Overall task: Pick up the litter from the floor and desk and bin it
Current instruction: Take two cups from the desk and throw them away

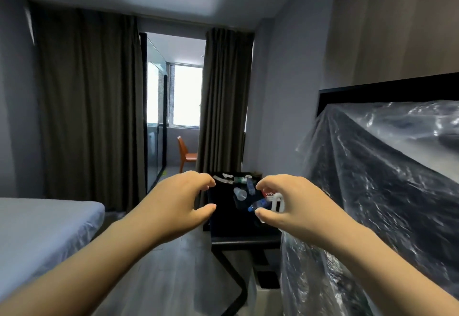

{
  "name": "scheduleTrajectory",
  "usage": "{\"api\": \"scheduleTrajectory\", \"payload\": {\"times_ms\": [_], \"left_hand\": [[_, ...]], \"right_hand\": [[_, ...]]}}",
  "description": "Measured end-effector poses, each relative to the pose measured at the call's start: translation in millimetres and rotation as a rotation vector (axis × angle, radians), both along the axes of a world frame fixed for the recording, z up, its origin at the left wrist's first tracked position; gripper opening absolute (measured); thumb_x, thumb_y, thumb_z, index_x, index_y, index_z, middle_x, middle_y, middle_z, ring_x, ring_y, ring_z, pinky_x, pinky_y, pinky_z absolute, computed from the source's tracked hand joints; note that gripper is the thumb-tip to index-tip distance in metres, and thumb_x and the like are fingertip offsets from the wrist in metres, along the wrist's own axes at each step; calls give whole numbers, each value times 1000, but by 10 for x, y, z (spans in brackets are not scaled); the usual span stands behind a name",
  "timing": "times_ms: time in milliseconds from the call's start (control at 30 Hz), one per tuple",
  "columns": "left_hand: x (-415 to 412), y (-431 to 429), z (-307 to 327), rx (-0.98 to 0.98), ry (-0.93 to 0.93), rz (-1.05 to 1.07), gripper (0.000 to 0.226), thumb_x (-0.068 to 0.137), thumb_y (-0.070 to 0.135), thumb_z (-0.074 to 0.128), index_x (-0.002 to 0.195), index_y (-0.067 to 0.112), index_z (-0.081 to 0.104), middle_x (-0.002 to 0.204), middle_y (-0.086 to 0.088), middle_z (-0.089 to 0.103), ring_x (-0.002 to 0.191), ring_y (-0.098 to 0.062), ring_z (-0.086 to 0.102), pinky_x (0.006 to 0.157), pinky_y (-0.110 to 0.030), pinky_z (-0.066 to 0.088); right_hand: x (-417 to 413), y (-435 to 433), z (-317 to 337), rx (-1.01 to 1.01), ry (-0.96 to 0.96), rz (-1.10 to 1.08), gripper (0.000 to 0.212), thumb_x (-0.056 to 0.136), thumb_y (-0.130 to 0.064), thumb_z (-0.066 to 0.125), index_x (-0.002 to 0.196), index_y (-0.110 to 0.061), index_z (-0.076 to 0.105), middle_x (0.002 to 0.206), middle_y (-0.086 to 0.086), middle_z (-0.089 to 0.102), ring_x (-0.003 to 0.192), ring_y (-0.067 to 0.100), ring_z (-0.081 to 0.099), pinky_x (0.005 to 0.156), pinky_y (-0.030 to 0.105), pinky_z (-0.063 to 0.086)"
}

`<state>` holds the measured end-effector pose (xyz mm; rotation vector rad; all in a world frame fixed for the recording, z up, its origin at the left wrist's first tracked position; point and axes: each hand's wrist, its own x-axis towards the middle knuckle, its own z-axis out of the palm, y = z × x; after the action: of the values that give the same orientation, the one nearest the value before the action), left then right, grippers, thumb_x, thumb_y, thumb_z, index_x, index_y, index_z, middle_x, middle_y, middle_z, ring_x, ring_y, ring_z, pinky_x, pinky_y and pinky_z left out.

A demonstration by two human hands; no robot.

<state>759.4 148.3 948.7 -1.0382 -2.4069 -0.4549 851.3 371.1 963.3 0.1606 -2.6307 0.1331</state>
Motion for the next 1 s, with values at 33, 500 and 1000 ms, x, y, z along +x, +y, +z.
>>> {"api": "scheduleTrajectory", "payload": {"times_ms": [33, 500, 1000], "left_hand": [[-166, 11, -33, 6, -14, -1, 45, 85, 48, 59, 127, 32, 52, 118, 16, 58, 104, 0, 54, 88, -16, 45], [-2424, 586, -310, -74, -50, 85, 45, 86, 48, 58, 128, 32, 51, 121, 15, 57, 106, -1, 54, 85, -13, 42], [-4639, 1222, -737, -117, -167, -9, 41, 86, 45, 58, 125, 31, 53, 116, 14, 57, 103, -3, 55, 87, -19, 47]], "right_hand": [[-164, 15, -21, -1, -9, -3, 43, 83, -50, 60, 123, -34, 54, 115, -19, 58, 108, 3, 52, 83, 18, 40], [-2563, 796, -372, -2, -25, 12, 40, 82, -50, 59, 119, -35, 55, 87, -26, 39, 80, -1, 38, 61, 8, 26], [-4559, 1402, -728, -69, -169, -99, 45, 82, -48, 63, 124, -35, 54, 115, -19, 59, 102, 2, 54, 76, 19, 42]]}}
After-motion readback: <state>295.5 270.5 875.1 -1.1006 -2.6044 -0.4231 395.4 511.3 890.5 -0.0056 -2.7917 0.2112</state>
